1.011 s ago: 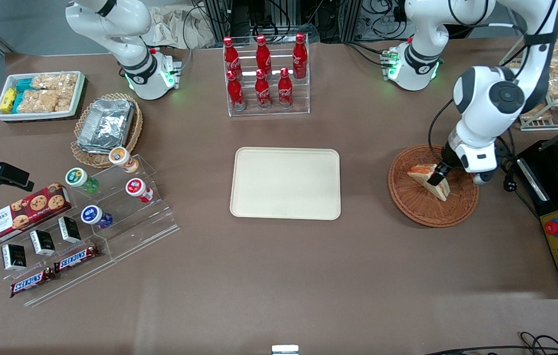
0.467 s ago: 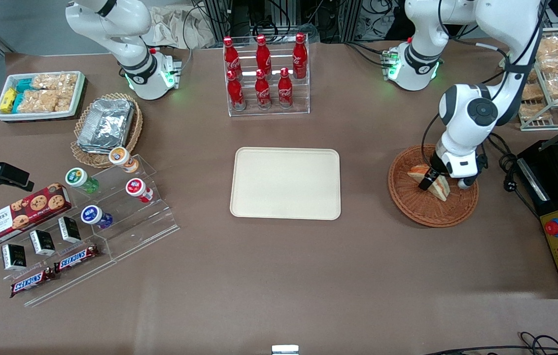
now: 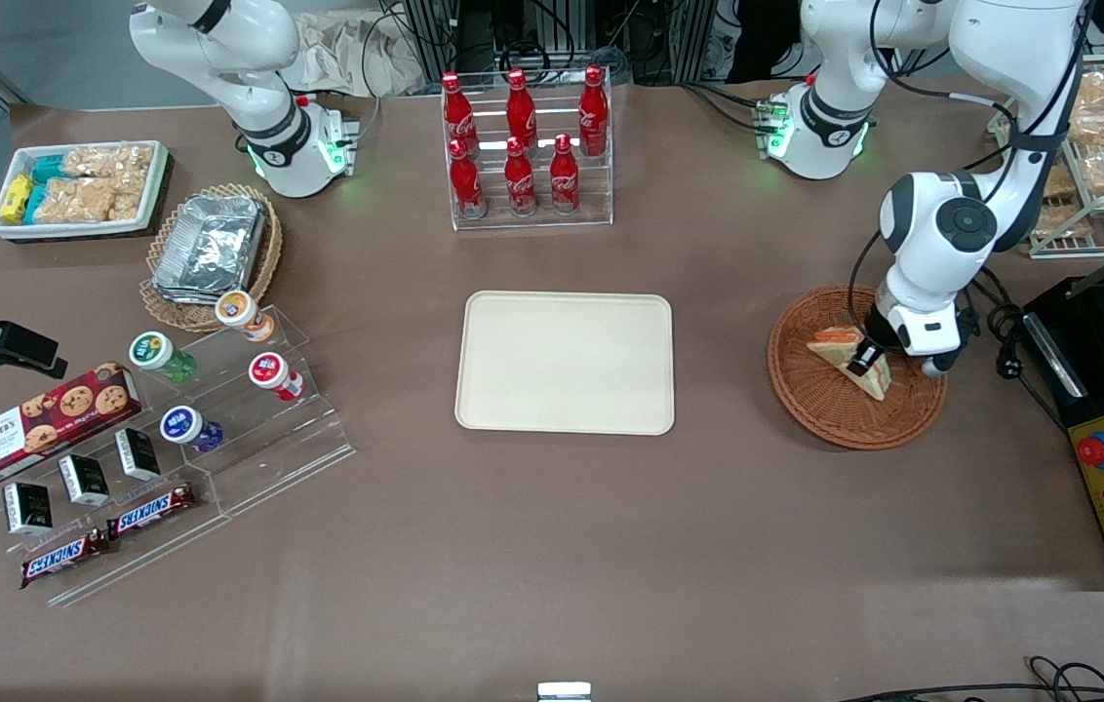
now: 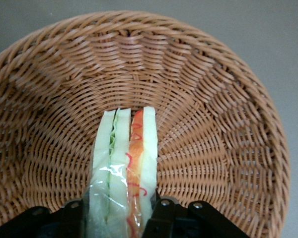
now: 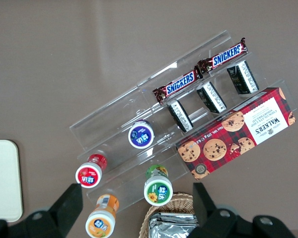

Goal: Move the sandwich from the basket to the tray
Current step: 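Lift the sandwich out of the basket and carry it toward the tray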

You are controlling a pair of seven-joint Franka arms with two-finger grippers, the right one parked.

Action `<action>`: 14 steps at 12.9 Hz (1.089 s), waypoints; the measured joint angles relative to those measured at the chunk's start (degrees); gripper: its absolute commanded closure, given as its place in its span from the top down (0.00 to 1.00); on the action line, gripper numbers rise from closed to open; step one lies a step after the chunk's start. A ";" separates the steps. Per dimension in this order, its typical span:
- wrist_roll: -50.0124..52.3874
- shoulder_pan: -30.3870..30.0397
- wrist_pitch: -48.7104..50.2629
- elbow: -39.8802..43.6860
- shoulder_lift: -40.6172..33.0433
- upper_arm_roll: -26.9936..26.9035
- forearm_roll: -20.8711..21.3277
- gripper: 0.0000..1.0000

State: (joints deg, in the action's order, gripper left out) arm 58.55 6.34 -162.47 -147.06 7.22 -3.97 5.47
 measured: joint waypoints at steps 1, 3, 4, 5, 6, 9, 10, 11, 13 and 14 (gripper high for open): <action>0.00 0.07 2.17 0.64 -0.92 0.10 0.05 0.00; -0.05 0.20 11.50 3.66 -4.72 1.31 0.24 0.00; -0.05 0.24 17.01 5.95 -7.03 2.82 0.26 0.00; -0.05 0.29 22.81 8.89 -9.10 4.77 0.26 0.00; -0.02 0.34 29.42 12.79 -10.51 6.77 0.26 0.00; 0.02 0.53 47.55 27.70 -11.12 13.08 0.23 0.00; 0.02 0.59 49.52 30.93 -11.00 15.15 0.22 0.00; -0.17 0.64 50.13 33.00 -10.81 17.28 0.22 0.00; -1.72 0.76 50.30 34.68 -10.02 21.65 0.22 0.00; -3.22 0.81 50.28 34.92 -9.29 23.85 0.22 0.00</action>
State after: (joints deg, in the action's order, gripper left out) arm 55.33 7.15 -112.19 -112.14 -2.07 19.88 5.69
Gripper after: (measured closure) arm 0.758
